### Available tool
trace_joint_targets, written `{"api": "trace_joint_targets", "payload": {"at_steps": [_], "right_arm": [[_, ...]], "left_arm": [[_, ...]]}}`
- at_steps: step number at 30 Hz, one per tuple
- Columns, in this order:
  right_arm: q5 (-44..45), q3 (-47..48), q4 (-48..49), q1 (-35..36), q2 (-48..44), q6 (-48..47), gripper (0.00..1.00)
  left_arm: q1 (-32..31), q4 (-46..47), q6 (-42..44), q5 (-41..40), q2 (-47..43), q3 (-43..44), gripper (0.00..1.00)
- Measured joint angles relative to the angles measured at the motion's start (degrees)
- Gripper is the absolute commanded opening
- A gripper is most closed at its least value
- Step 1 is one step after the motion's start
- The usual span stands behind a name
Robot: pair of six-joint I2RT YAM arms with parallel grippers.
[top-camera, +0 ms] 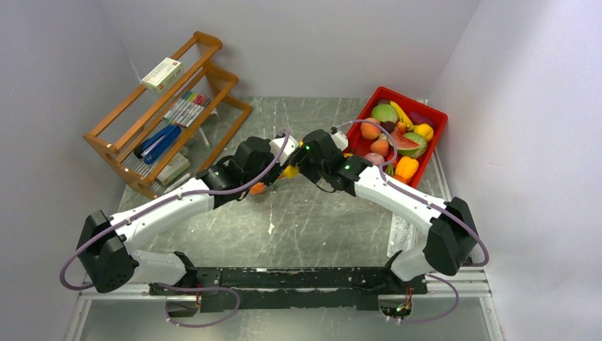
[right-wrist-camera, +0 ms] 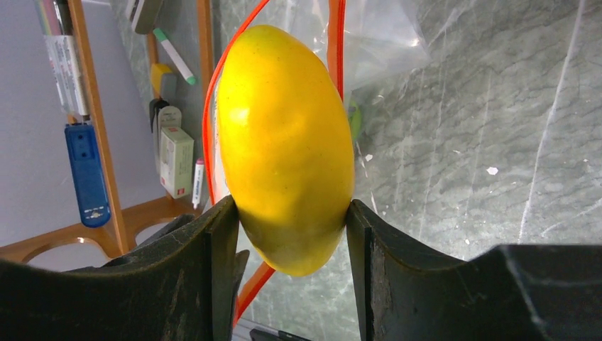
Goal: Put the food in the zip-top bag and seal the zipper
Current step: Place the fake fruit in the zipper food storage bag.
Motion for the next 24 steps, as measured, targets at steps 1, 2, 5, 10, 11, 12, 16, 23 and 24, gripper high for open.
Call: {"api": "trace_joint_targets", "payload": {"at_steps": [1,2,5,10,11,12,16,23,24], "right_arm": [[-0.13,0.00,0.17,-0.04,0.00,0.11,0.41],[-0.28,0.00,0.31,-0.11,0.00,0.17,0.41],[-0.61,0.00,0.57,-0.26,0.00,0.35,0.41],[-1.64,0.00,1.70,-0.44,0.20,0.46,0.42],[-2.23,0.02,2.08,-0.55,0.35,0.50,0.42],[-2.80,0.07,2.36,-0.70,0.61,0.57,0.42],[-5.81,0.22,3.56,-1.07,1.79,1.70,0.48],[-10.38,0.68,3.10,-1.84,2.08,8.33,0.62],[-10.84,0.63,3.21,-1.95,2.05,9.25,0.66]], "left_arm": [[0.00,-0.02,-0.02,-0.11,0.09,0.00,0.44],[0.00,-0.02,-0.02,-0.15,0.24,0.00,0.42],[-0.02,0.00,0.00,-0.15,0.94,0.00,0.19],[-0.04,-0.13,-0.04,0.00,1.57,0.02,0.07],[-0.04,-0.13,-0.22,0.04,1.55,0.09,0.07],[-0.04,-0.17,-0.42,0.11,1.53,0.22,0.07],[-0.04,-0.24,-1.73,0.94,-0.28,0.26,0.07],[-0.09,0.83,-6.03,2.56,-7.28,-0.22,0.07],[-0.09,1.09,-6.56,2.67,-7.98,-0.37,0.07]]}}
